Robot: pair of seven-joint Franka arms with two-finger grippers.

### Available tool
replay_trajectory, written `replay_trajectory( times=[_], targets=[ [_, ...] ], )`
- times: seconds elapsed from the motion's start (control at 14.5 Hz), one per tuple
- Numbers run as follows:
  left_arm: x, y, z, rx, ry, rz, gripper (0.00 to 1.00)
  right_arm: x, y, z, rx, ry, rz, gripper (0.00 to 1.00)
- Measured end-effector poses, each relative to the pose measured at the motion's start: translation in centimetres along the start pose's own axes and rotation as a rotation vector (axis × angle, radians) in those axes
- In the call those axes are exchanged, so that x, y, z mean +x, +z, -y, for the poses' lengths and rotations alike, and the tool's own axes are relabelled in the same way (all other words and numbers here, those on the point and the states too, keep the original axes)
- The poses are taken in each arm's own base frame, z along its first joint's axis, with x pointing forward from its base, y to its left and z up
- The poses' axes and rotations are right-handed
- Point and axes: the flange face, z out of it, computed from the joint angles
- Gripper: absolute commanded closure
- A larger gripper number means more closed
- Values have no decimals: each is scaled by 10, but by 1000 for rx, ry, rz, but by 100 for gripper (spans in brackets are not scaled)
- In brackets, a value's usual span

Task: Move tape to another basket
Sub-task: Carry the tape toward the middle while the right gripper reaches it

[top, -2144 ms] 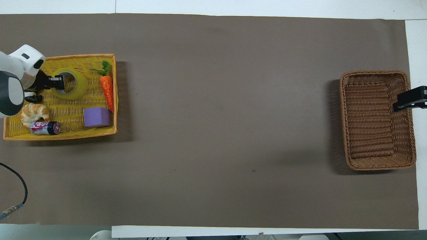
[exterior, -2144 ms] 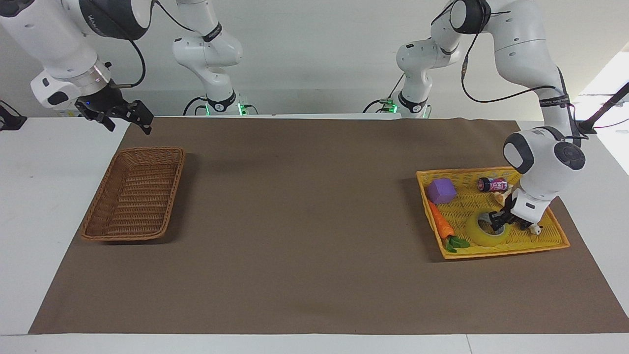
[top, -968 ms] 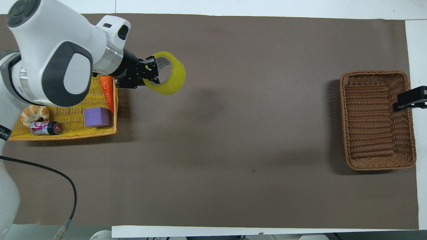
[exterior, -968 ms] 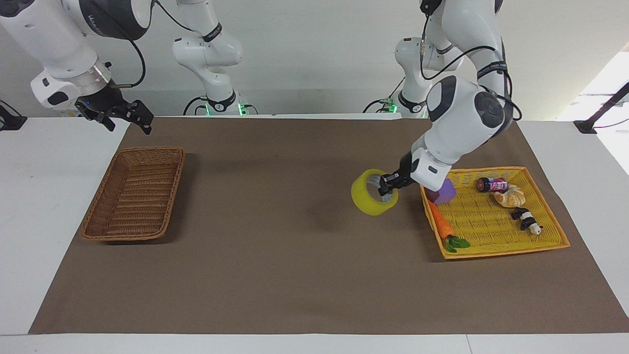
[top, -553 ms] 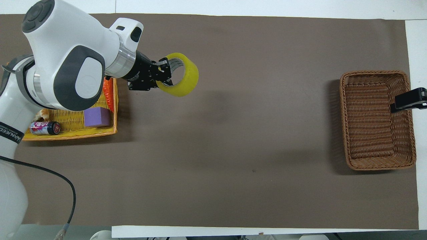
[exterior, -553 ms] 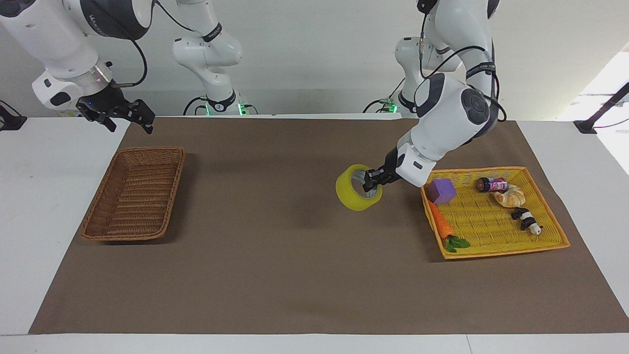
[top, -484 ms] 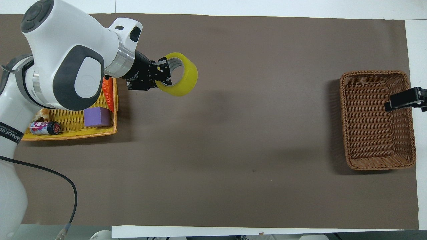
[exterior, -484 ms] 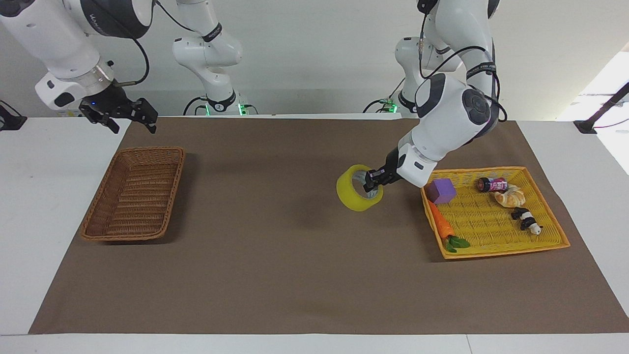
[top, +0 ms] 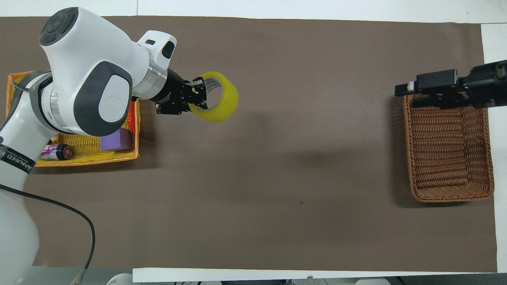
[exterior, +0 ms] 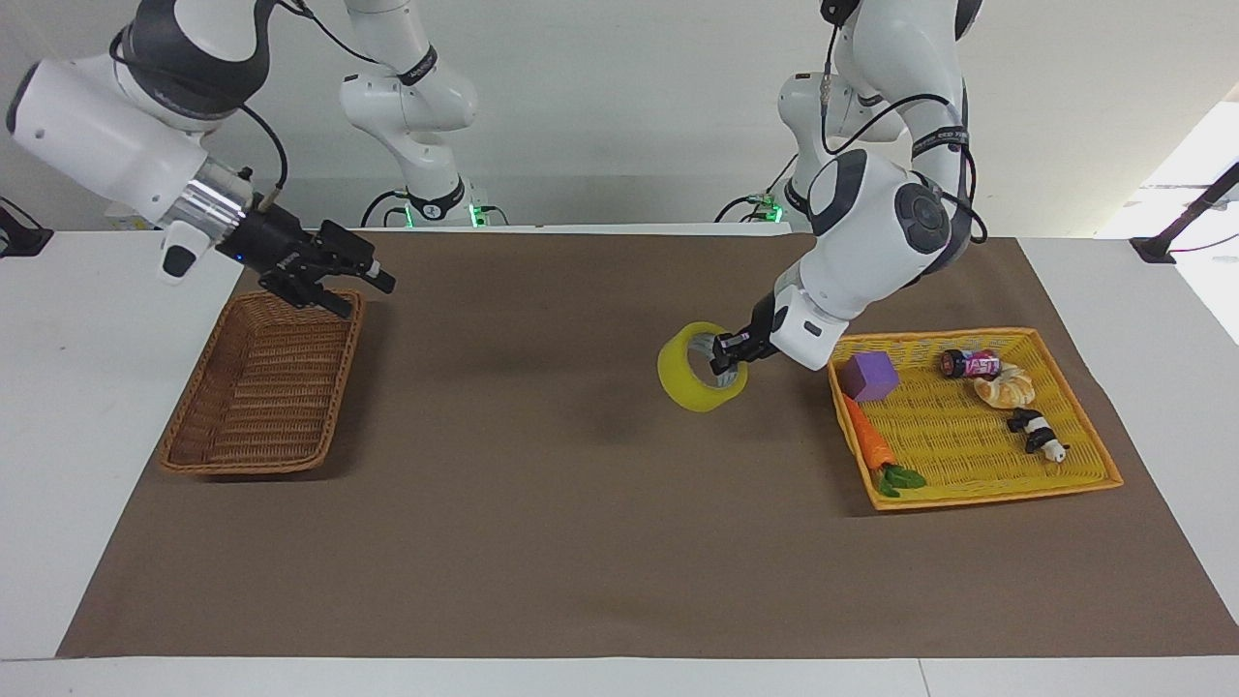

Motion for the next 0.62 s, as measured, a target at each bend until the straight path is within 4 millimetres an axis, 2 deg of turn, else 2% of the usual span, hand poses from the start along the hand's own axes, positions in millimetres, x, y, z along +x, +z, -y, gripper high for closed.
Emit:
replay_trajectory(
  times=[0.07,0.21,0.41,0.48,0.62],
  targets=[
    [-3,1,-2,1,5,2,100,5,29,2,68,28,-3,0],
    [-7,3,-6,3,14,4,100,8,95,23,154,61,-4,0],
    [-7,2,-6,3,14,3,100,-11,182,62,221,100,-31,0],
    [-7,2,-6,3,14,3,100,-19,199,70,222,103,-34,0],
    [-7,3,-6,4,13,3,100,-27,214,78,236,117,-34,0]
  ],
)
